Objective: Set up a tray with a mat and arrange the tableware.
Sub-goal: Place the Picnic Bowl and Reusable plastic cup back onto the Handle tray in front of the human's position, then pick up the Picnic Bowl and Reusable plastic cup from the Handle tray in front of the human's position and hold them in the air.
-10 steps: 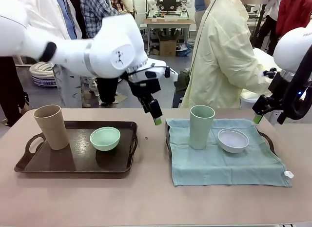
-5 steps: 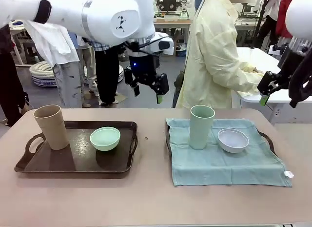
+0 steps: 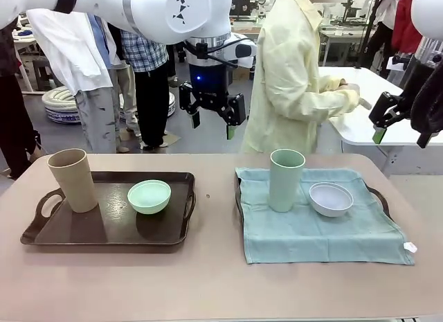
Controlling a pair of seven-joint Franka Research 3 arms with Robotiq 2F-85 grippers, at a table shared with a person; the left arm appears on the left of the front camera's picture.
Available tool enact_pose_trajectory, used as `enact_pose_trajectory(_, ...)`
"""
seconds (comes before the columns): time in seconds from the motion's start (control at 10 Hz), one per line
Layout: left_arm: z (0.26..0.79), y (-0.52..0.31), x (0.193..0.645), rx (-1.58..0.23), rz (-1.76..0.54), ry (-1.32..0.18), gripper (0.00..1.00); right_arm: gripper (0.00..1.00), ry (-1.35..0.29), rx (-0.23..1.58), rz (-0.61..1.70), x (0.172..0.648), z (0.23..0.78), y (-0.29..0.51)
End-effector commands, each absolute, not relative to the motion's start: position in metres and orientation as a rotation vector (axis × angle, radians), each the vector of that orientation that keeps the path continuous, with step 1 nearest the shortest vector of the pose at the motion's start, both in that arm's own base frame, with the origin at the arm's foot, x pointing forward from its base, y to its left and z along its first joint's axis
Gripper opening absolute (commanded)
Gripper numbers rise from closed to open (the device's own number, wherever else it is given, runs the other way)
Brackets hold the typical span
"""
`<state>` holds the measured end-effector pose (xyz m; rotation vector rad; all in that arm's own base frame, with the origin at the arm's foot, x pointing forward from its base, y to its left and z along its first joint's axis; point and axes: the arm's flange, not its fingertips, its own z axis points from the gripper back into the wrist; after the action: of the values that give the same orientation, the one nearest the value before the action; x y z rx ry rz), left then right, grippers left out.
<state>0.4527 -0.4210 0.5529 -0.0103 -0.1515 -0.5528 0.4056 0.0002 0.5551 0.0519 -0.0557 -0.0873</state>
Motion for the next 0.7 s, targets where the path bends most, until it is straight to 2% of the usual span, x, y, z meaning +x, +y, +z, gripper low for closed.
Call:
enact_pose_trajectory(0.0, 0.5462, -0.4152, 0.4531, -0.025, -0.554, -0.164, 1.0, 1.0, -0.064, 0.051, -0.08, 0.4059, 0.5503, 0.002)
enact_pose_trajectory(0.6, 0.5462, -0.4152, 0.4531, -0.025, -0.554, -0.164, 1.0, 1.0, -0.064, 0.051, -0.08, 0.4059, 0.5503, 0.002)
